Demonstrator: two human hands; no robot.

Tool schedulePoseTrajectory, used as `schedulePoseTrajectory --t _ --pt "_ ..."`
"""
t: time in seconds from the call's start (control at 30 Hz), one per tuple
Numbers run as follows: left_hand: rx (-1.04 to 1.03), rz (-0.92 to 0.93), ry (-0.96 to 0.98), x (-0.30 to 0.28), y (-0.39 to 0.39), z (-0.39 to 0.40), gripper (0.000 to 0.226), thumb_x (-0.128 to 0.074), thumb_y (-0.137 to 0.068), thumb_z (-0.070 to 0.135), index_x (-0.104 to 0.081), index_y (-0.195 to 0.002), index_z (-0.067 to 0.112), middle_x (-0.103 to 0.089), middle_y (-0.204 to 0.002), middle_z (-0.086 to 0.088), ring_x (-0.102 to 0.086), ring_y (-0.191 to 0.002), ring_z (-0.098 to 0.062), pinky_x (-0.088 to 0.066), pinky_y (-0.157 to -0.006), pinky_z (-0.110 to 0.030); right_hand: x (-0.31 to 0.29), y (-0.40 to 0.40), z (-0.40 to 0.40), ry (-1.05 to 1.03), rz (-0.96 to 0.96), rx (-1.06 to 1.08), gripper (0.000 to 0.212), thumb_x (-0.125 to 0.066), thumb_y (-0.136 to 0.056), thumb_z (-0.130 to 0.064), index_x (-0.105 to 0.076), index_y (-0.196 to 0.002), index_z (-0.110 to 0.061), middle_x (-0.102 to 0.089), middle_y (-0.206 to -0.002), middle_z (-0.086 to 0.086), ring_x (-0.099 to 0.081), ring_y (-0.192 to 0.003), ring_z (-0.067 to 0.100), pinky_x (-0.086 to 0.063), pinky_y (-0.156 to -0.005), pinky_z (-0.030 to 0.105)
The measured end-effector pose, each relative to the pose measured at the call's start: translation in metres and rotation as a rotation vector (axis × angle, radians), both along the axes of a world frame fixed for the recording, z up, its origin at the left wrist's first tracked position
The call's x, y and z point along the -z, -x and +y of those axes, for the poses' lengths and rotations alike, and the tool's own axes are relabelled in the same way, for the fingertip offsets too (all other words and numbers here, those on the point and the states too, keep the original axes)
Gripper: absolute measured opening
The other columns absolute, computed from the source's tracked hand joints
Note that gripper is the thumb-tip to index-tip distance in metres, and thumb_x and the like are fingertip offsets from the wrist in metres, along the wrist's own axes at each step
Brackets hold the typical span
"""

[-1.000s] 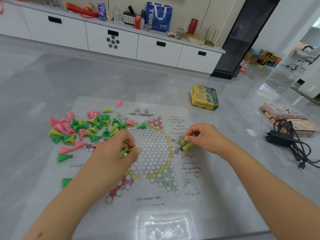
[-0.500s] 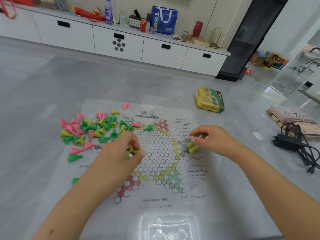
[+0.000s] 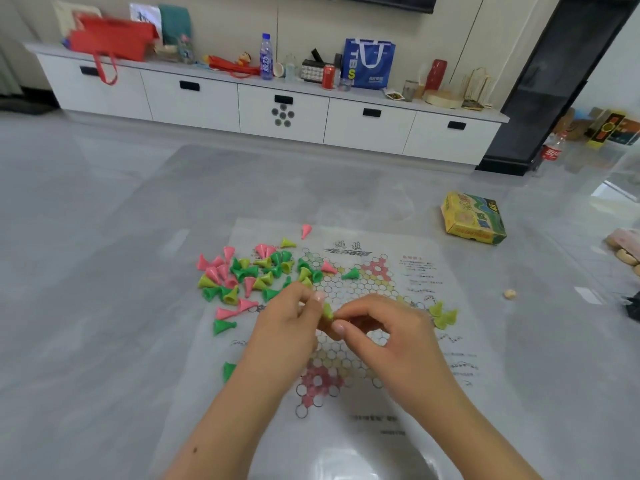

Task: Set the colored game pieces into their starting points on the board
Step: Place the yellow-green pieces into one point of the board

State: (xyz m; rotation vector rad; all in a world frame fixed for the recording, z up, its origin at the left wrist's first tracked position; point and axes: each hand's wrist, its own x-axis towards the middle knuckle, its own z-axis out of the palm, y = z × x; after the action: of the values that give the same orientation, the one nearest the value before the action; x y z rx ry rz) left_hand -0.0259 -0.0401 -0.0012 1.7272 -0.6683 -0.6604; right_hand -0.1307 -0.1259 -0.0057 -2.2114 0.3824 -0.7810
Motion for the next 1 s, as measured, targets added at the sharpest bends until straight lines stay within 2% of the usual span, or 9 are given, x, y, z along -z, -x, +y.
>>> schedulePoseTrajectory --t 0.07,0.27,0.37,0.47,0.57,0.63,0.73,0.83,1.0 --pt "0.011 0.008 -0.011 0.001 0.002 0.002 0.025 -0.041 -0.094 0.023 -0.048 -0.071 0.020 -0.047 -0.032 0.012 -0.033 -0.039 -0.007 -0.029 -0.041 -0.017 0.000 0.000 0.004 -0.036 -0.017 0.022 0.015 -0.070 -0.075 -0.025 -0.067 -0.083 -0.037 -0.067 -0.084 -0.014 -0.064 -0.074 0.005 -0.049 -0.067 0.013" --pt "0.025 0.040 -0.016 0.009 0.006 0.006 0.027 -0.038 -0.095 0.024 -0.046 -0.070 0.018 -0.045 -0.061 0.004 -0.039 -0.052 -0.011 -0.033 -0.054 -0.024 -0.001 0.001 0.011 0.026 -0.012 0.020 0.016 -0.060 -0.076 -0.035 -0.067 -0.088 -0.029 -0.068 -0.083 -0.014 -0.063 -0.072 0.004 -0.049 -0.066 0.014" --pt "-0.001 -0.132 -0.061 0.009 -0.001 0.015 0.023 -0.034 -0.096 0.024 -0.051 -0.081 0.019 -0.059 -0.079 0.005 -0.047 -0.063 -0.006 -0.039 -0.057 -0.017 -0.003 0.007 0.009 -0.089 -0.047 0.064 0.004 -0.069 -0.077 -0.026 -0.070 -0.077 -0.031 -0.069 -0.080 -0.016 -0.064 -0.074 0.005 -0.050 -0.068 0.015" --pt "-0.062 -0.308 -0.169 0.000 -0.019 0.019 0.016 -0.038 -0.095 0.021 -0.053 -0.089 0.018 -0.058 -0.090 0.003 -0.049 -0.067 -0.005 -0.037 -0.054 -0.015 -0.004 0.016 0.007 -0.228 -0.065 0.109 0.019 -0.070 -0.077 -0.013 -0.070 -0.075 -0.032 -0.070 -0.077 -0.015 -0.065 -0.076 0.005 -0.049 -0.069 0.014" --pt "0.043 -0.608 -0.343 -0.009 -0.044 0.009 0.014 -0.043 -0.093 0.019 -0.054 -0.101 0.016 -0.056 -0.095 0.003 -0.056 -0.080 -0.013 -0.045 -0.068 -0.022 -0.005 0.023 0.005 -0.275 -0.047 0.127 0.018 -0.068 -0.078 -0.012 -0.070 -0.075 -0.030 -0.071 -0.078 -0.015 -0.064 -0.075 0.003 -0.048 -0.068 0.011" --pt "0.101 -0.765 -0.472 -0.011 -0.070 -0.003 0.020 -0.046 -0.092 0.019 -0.053 -0.111 0.016 -0.054 -0.103 0.001 -0.053 -0.087 -0.017 -0.042 -0.076 -0.026 -0.006 0.027 0.003 -0.302 -0.060 0.148 0.017 -0.068 -0.079 -0.013 -0.071 -0.075 -0.029 -0.071 -0.077 -0.015 -0.064 -0.075 0.002 -0.048 -0.066 0.011" --pt "0.124 -0.834 -0.652 -0.012 -0.109 -0.018 0.030 -0.044 -0.092 0.021 -0.048 -0.121 0.015 -0.056 -0.112 -0.008 -0.053 -0.089 -0.022 -0.043 -0.078 -0.031 -0.008 0.034 0.000 -0.338 -0.081 0.187 0.020 -0.066 -0.080 -0.013 -0.069 -0.072 -0.032 -0.071 -0.076 -0.014 -0.064 -0.074 0.001 -0.047 -0.065 0.010" --pt "0.270 -0.938 -0.784 -0.009 -0.119 -0.028 0.032 -0.042 -0.093 0.030 -0.045 -0.124 0.020 -0.056 -0.113 -0.005 -0.051 -0.086 -0.016 -0.042 -0.074 -0.029 -0.009 0.040 -0.004 -0.367 -0.082 0.220 0.022 -0.066 -0.081 -0.013 -0.069 -0.070 -0.031 -0.071 -0.076 -0.012 -0.064 -0.073 0.001 -0.049 -0.065 0.012" --pt "0.432 -1.016 -0.916 -0.004 -0.117 -0.037 0.047 -0.049 -0.088 0.045 -0.041 -0.128 0.022 -0.052 -0.118 -0.004 -0.051 -0.097 -0.017 -0.046 -0.086 -0.030 -0.009 0.043 -0.008 -0.366 -0.063 0.227 0.020 -0.064 -0.082 -0.012 -0.069 -0.072 -0.029 -0.071 -0.076 -0.013 -0.065 -0.074 0.001 -0.049 -0.067 0.012"
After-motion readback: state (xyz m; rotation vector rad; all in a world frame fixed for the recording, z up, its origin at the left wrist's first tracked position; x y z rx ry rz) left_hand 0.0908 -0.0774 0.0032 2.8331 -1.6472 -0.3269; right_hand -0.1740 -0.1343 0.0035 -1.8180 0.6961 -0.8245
